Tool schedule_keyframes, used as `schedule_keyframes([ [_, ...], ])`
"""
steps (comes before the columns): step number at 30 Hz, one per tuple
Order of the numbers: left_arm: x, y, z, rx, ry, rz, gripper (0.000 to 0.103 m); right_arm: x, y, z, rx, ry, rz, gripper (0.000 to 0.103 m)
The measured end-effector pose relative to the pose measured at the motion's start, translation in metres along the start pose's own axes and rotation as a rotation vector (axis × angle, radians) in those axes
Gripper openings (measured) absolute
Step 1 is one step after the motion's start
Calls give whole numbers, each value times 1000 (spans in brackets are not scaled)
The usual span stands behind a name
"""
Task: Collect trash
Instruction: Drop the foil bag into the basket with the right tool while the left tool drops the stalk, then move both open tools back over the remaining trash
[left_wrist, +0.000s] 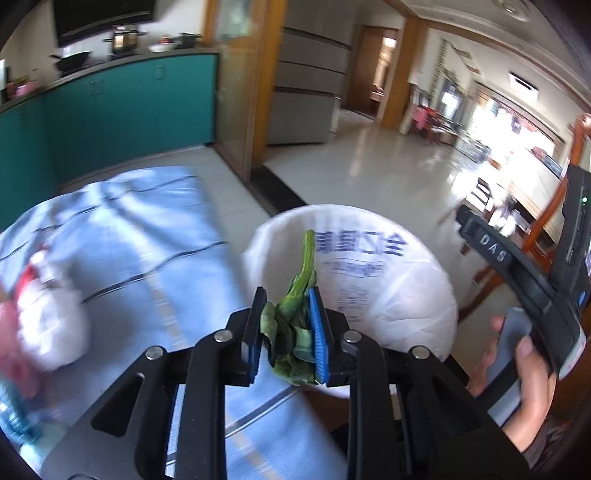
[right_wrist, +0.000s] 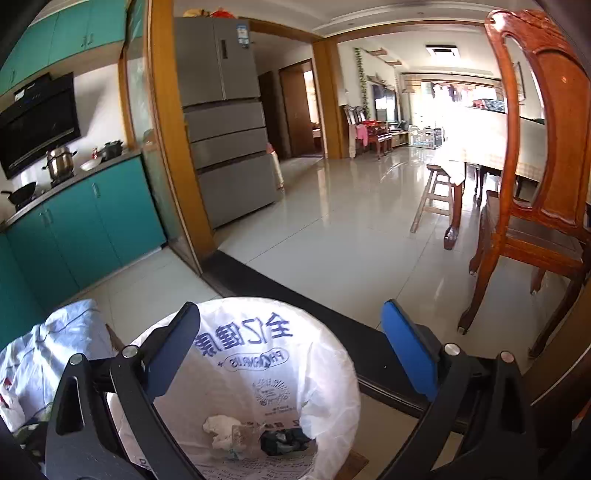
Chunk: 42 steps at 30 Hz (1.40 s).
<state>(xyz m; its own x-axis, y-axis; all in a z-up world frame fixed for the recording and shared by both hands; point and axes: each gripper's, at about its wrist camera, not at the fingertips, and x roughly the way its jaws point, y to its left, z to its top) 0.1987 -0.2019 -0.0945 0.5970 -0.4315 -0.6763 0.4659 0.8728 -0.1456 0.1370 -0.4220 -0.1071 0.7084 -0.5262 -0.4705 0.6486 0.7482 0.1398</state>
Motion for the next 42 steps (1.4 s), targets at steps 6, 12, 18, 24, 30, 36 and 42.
schedule_keyframes([
  [6,39,-32,6,81,41,-23,75,7,-6,1,20,7,6,97],
  [12,6,2,2,29,-13,144,84,9,9,-2,-19,29,53,97],
  [18,-80,58,-24,-58,-185,478,94,-11,48,-8,-114,-8,244,99],
  [24,-151,104,-68,-40,-247,777,98,-39,103,-22,-232,0,514,100],
  [30,-195,152,-105,-105,-222,892,100,-71,150,-43,-385,2,693,100],
  [36,-211,183,-130,-191,-162,904,100,-88,177,-63,-525,-21,688,100],
  [42,-208,184,-134,-208,-177,863,100,-89,172,-68,-511,-21,699,100],
])
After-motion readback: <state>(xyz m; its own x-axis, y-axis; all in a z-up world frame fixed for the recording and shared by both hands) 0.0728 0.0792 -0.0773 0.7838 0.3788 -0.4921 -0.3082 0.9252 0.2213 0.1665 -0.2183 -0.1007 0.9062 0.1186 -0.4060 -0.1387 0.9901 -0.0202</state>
